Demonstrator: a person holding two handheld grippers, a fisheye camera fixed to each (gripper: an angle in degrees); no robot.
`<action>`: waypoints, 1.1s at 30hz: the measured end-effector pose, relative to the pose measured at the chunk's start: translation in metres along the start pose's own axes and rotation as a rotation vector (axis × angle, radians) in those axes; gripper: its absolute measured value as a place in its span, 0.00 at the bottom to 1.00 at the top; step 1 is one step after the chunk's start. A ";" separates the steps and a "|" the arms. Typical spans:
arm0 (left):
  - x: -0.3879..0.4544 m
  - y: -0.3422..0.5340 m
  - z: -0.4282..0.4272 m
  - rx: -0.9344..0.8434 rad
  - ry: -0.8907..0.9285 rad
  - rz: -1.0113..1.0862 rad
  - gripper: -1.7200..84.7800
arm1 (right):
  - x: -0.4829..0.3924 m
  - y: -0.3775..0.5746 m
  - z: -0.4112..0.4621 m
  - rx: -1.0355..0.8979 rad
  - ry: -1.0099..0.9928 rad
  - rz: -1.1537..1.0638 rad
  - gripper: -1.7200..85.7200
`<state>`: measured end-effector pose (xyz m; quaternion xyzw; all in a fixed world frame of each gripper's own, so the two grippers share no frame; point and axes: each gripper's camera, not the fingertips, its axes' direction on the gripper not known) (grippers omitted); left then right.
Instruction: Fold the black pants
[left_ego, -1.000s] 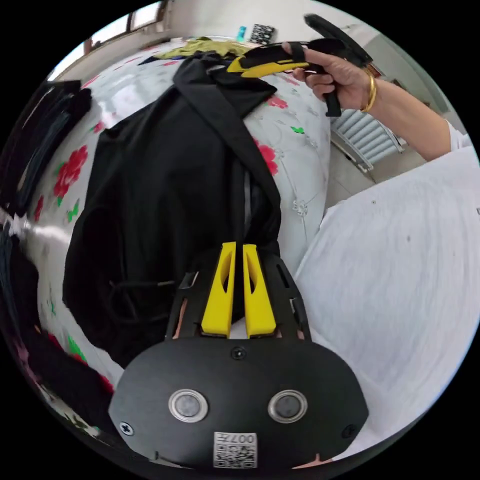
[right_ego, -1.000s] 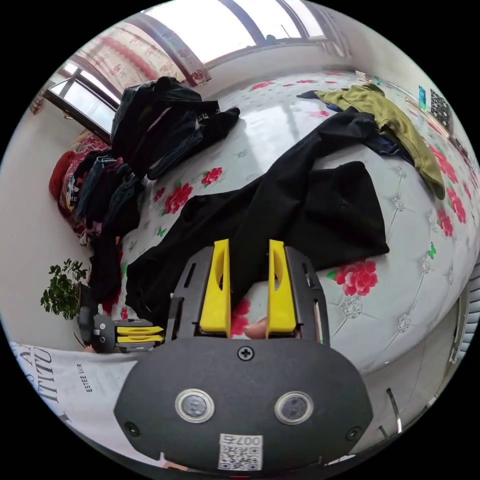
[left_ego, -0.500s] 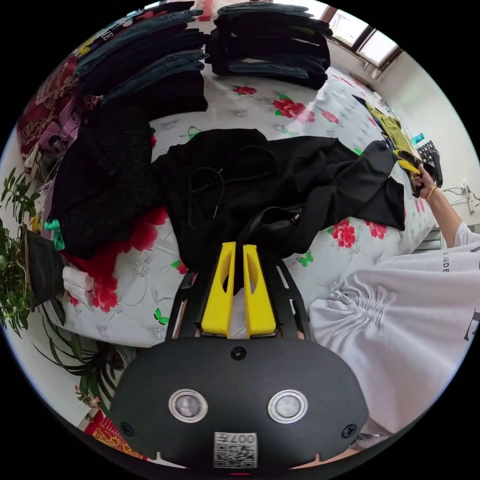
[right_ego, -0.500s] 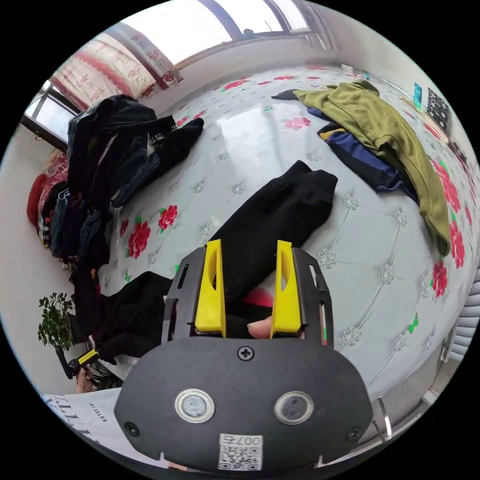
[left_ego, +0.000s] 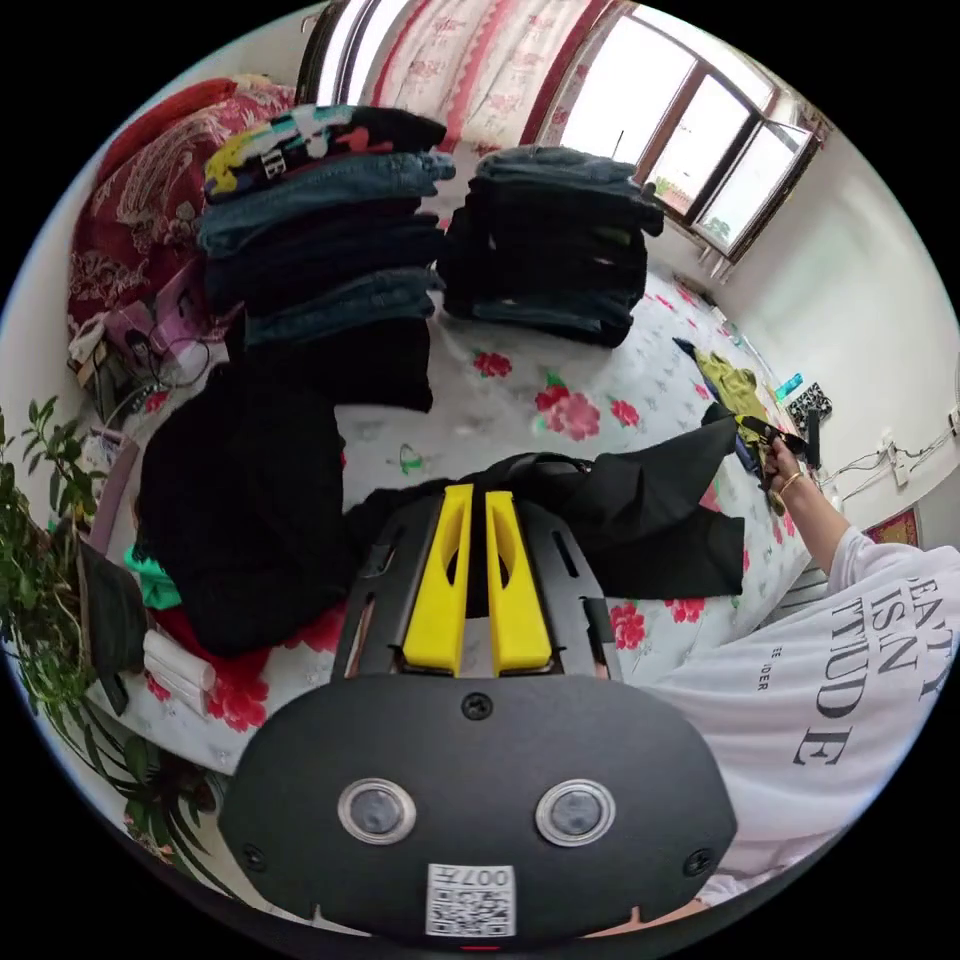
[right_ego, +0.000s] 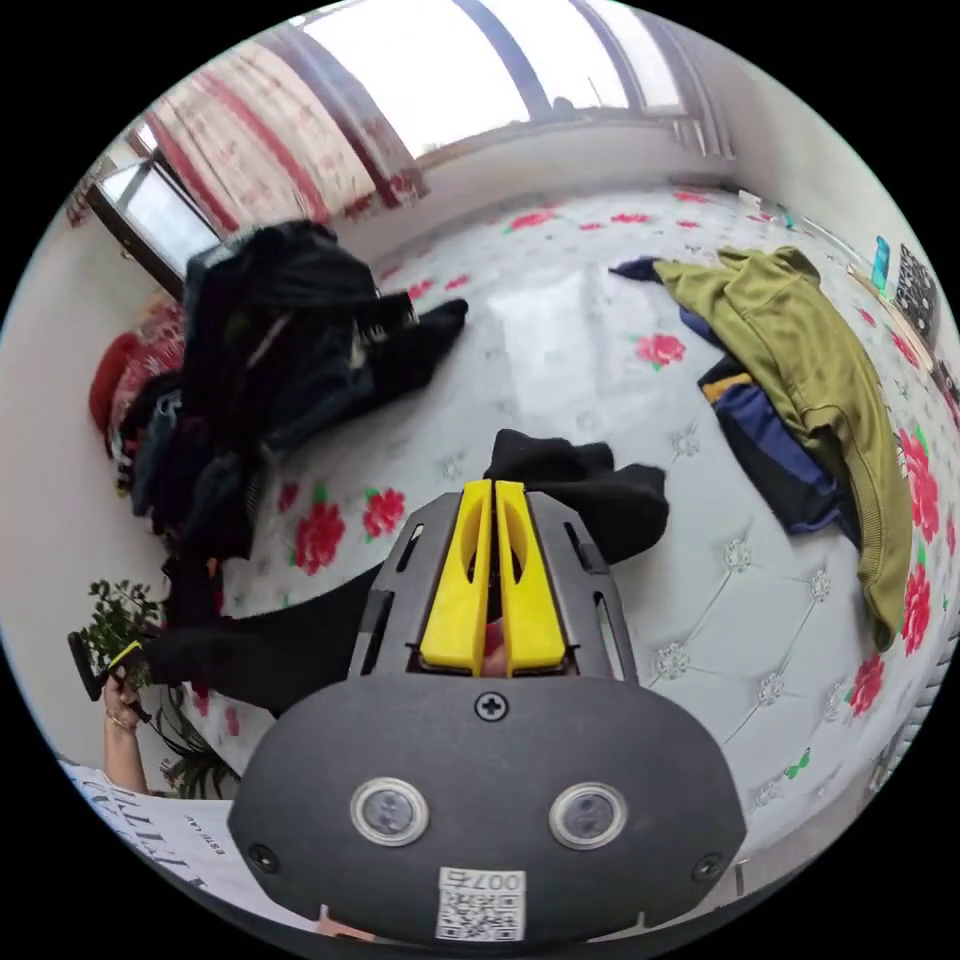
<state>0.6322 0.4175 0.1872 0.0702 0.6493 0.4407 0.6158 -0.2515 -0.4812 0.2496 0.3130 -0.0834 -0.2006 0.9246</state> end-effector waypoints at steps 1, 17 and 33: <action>0.002 -0.016 -0.022 0.062 -0.003 0.023 0.02 | 0.002 -0.003 -0.020 0.050 -0.034 0.004 0.02; -0.027 0.149 -0.027 -0.422 0.138 0.069 0.02 | 0.118 0.270 -0.173 -0.207 0.047 0.334 0.05; -0.017 0.051 0.073 -0.240 0.018 -0.115 0.07 | 0.038 0.118 0.004 -0.372 0.124 -0.005 0.17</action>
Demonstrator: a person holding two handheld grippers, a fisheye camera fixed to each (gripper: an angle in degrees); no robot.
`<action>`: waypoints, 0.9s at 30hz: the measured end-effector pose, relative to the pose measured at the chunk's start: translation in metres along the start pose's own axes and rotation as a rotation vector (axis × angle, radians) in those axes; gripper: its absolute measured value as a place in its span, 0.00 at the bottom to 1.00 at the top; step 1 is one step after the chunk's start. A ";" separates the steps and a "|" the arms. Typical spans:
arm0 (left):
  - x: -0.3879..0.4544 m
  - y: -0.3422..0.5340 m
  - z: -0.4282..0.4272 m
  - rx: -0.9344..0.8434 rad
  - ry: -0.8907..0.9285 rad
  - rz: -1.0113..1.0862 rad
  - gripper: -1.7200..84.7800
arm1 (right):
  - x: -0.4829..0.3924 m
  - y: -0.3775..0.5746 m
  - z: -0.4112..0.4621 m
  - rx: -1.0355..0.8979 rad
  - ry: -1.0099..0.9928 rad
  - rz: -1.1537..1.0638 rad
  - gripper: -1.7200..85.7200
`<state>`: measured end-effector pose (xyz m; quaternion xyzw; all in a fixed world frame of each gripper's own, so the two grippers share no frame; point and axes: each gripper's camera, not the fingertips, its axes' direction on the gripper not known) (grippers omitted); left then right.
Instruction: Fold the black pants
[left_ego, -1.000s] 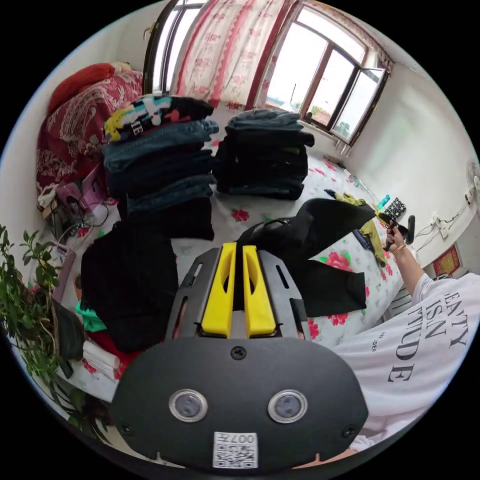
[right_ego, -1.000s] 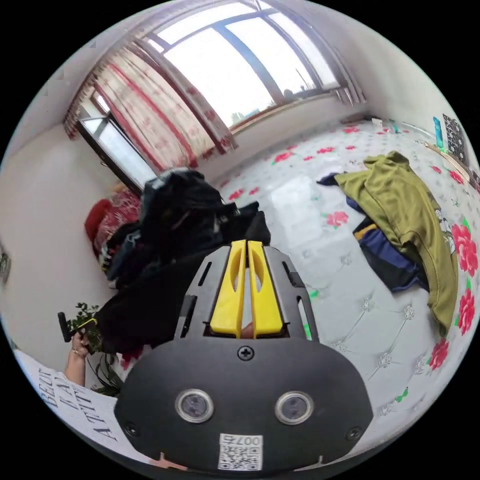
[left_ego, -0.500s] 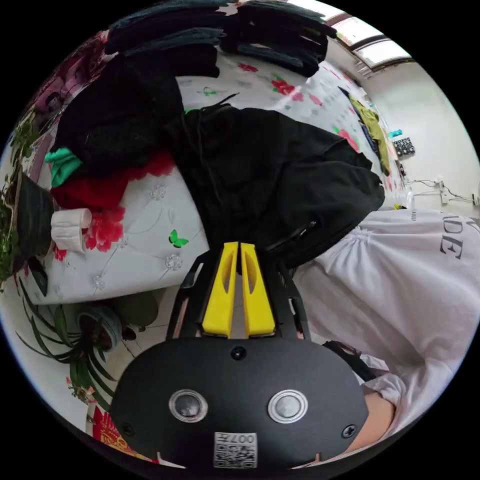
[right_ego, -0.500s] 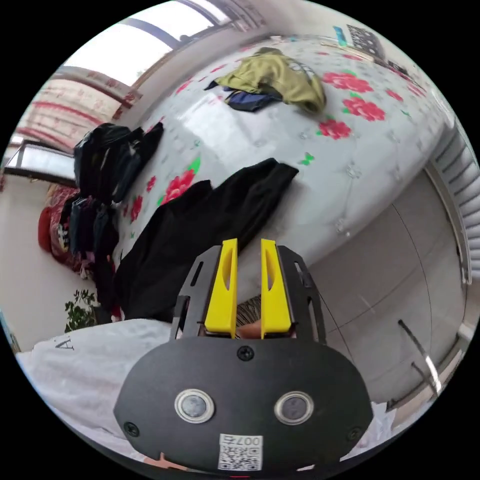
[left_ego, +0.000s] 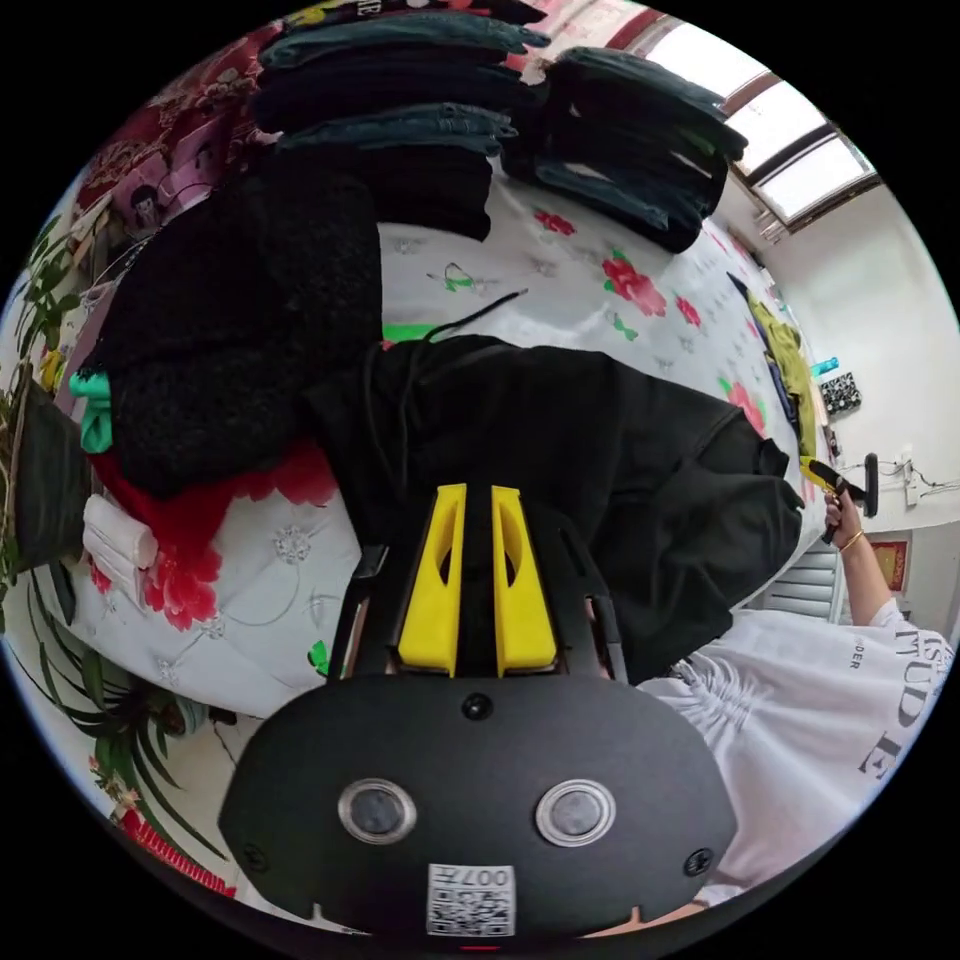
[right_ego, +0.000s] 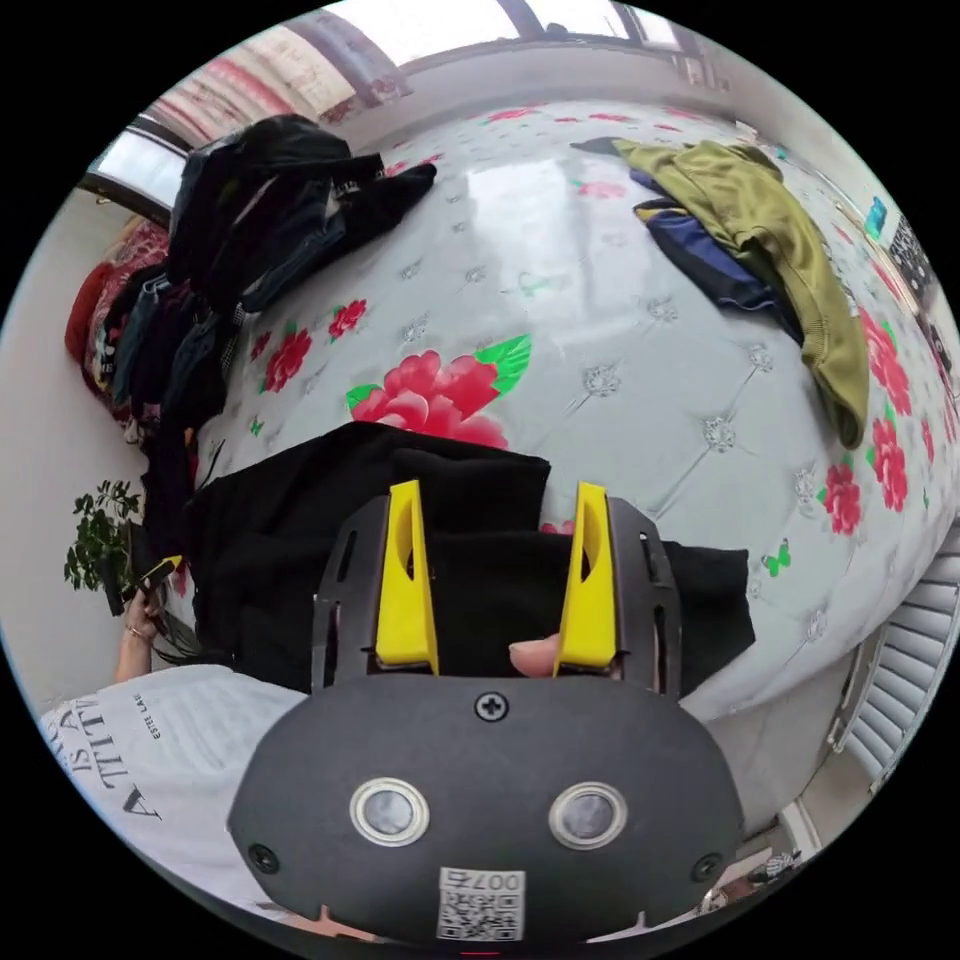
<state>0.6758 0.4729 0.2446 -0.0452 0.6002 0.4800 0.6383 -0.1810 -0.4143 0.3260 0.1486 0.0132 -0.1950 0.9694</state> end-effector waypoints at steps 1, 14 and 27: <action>0.010 -0.004 0.018 -0.044 -0.032 0.009 0.06 | -0.001 -0.007 0.010 -0.028 0.020 0.008 0.17; 0.018 0.007 0.064 -0.168 -0.054 -0.024 0.01 | -0.144 -0.024 -0.158 0.522 -0.153 -0.635 0.03; 0.020 0.012 0.000 0.003 -0.071 0.025 0.05 | -0.185 0.080 0.010 -0.446 0.004 -0.765 0.08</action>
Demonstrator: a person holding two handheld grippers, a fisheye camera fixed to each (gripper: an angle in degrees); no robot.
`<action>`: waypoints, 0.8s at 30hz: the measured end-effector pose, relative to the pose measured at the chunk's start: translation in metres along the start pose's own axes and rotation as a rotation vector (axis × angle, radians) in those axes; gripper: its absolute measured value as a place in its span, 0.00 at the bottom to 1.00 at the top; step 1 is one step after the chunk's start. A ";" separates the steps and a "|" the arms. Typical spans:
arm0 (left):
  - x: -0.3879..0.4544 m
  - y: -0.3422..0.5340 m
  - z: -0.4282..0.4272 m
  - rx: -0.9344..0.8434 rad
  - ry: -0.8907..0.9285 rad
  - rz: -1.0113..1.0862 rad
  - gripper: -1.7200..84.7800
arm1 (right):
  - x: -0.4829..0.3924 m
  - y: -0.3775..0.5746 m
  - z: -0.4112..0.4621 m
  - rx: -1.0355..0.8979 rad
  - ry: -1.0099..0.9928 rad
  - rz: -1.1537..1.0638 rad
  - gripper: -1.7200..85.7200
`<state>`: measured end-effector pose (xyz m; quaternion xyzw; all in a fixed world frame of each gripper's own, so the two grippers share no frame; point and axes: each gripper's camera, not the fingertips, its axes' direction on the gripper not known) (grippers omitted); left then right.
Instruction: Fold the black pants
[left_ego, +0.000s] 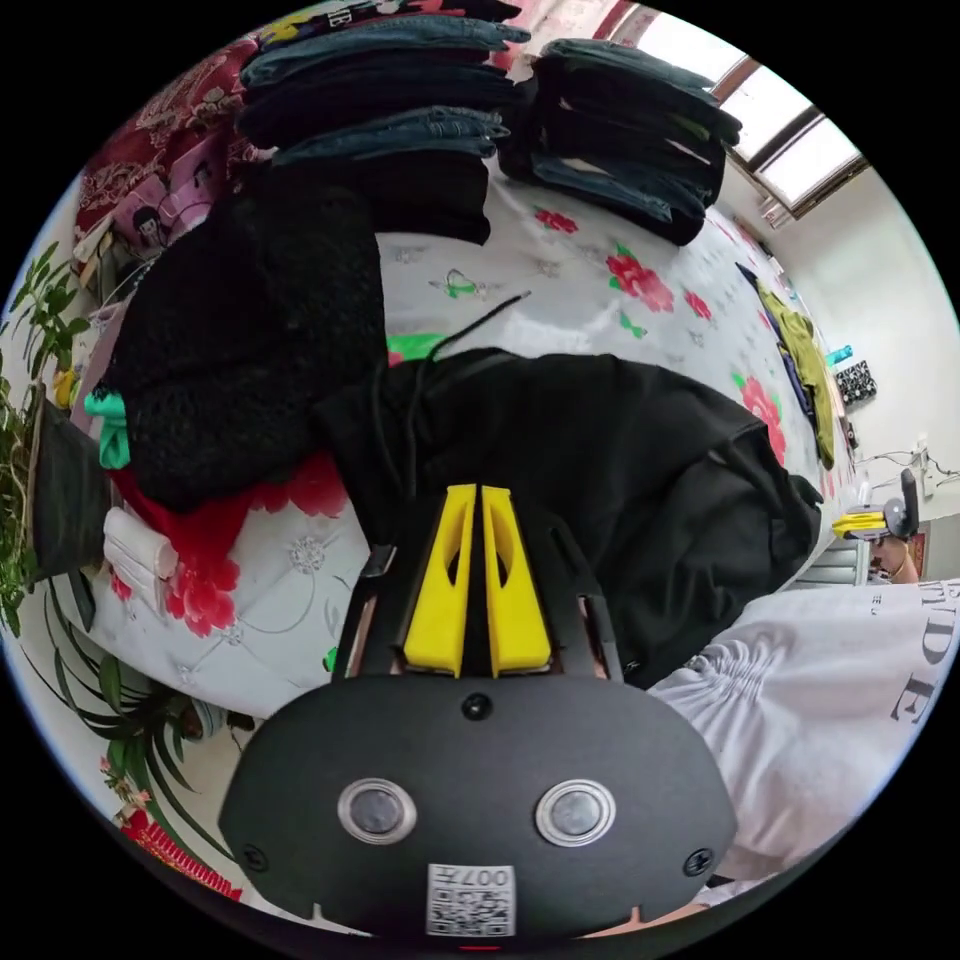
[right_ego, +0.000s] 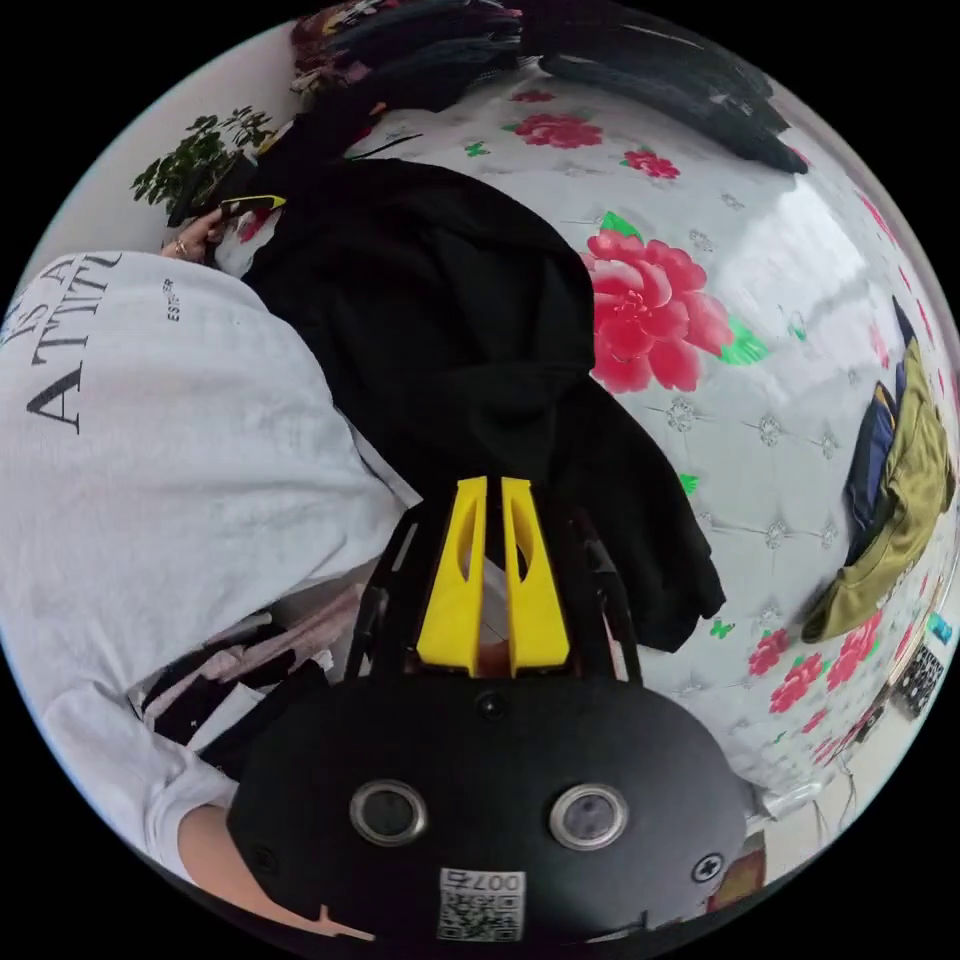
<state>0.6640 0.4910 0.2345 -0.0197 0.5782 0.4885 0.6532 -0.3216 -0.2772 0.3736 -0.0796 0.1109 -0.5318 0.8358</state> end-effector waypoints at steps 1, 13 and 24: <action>-0.002 -0.009 -0.010 0.047 -0.015 0.000 0.07 | 0.003 0.000 -0.001 0.044 -0.015 0.038 0.08; 0.039 -0.106 0.071 -0.090 -0.127 0.196 0.08 | 0.022 -0.086 0.067 0.103 -0.155 0.329 0.08; -0.001 0.052 -0.093 0.305 -0.034 0.198 0.03 | -0.138 -0.041 -0.050 0.357 0.827 -0.061 0.02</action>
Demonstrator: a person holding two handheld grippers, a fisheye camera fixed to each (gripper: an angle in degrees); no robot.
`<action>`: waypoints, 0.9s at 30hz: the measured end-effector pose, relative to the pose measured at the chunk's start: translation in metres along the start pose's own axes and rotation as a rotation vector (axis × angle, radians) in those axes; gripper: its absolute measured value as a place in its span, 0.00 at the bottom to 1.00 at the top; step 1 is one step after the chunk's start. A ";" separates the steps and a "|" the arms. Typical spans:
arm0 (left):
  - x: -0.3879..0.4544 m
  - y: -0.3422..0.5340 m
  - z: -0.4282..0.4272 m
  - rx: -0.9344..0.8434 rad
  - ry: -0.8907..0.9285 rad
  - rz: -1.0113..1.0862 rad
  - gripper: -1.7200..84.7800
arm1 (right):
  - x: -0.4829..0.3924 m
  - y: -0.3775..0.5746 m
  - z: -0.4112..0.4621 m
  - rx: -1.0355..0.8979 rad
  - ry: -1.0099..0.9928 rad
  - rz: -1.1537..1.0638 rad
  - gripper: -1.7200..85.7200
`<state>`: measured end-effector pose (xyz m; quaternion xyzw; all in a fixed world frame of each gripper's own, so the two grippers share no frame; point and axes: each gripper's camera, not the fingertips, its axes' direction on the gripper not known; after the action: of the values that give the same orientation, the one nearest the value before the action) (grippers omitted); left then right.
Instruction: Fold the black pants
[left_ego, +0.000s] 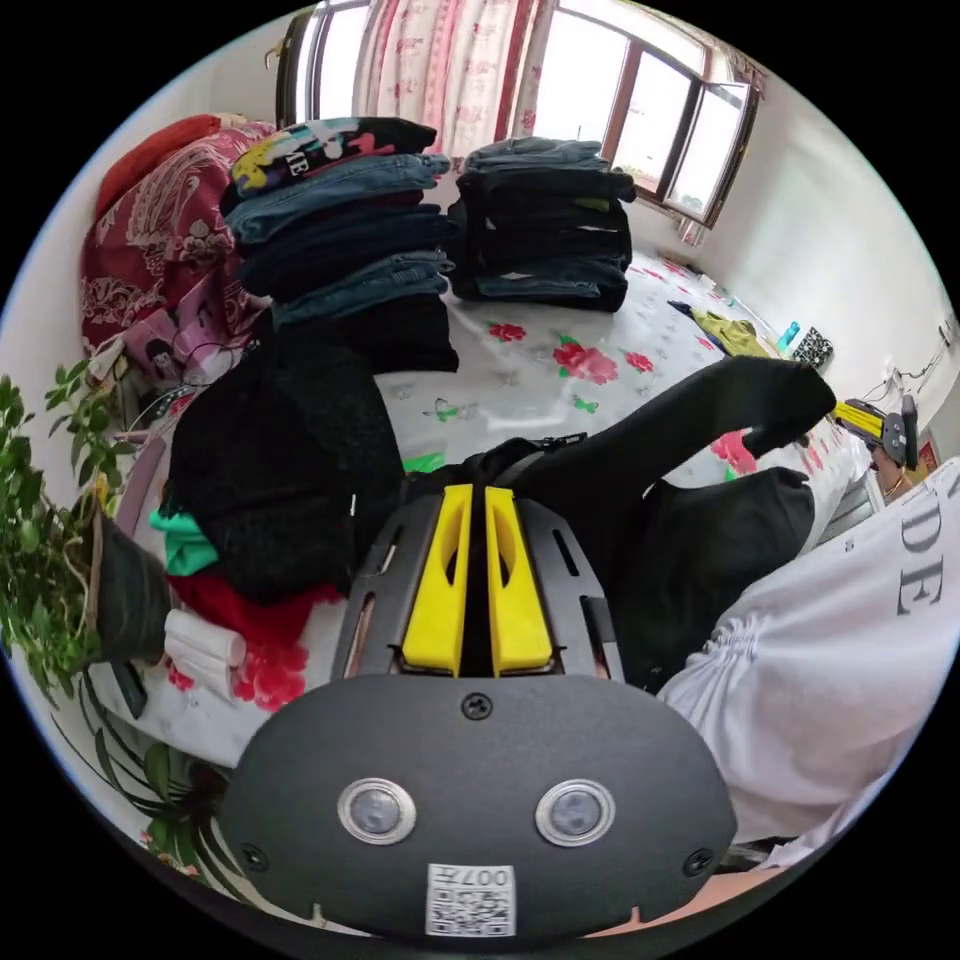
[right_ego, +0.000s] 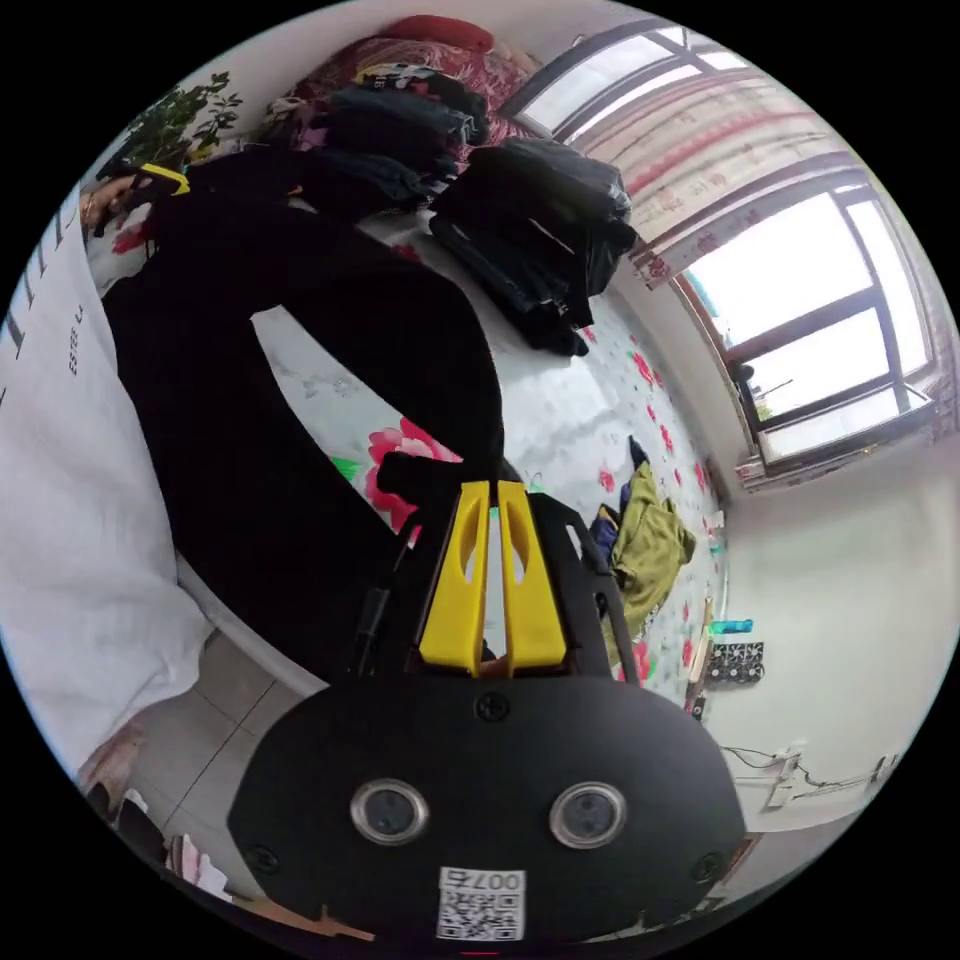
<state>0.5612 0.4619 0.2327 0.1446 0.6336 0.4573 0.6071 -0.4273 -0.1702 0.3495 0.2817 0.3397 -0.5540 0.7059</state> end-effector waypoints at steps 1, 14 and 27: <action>-0.002 0.025 -0.011 -0.019 -0.013 -0.007 0.04 | -0.008 0.003 0.002 -0.027 -0.033 -0.034 0.02; -0.012 0.072 0.010 -0.122 0.034 -0.120 0.13 | 0.031 0.021 0.089 -0.096 -0.618 0.441 0.09; 0.045 0.070 0.120 -0.419 -0.139 0.018 0.04 | -0.014 -0.053 0.188 -0.315 -0.415 0.377 0.04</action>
<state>0.6330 0.5815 0.2754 0.0523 0.4799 0.5732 0.6621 -0.4492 -0.3198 0.4741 0.1079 0.2120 -0.3998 0.8852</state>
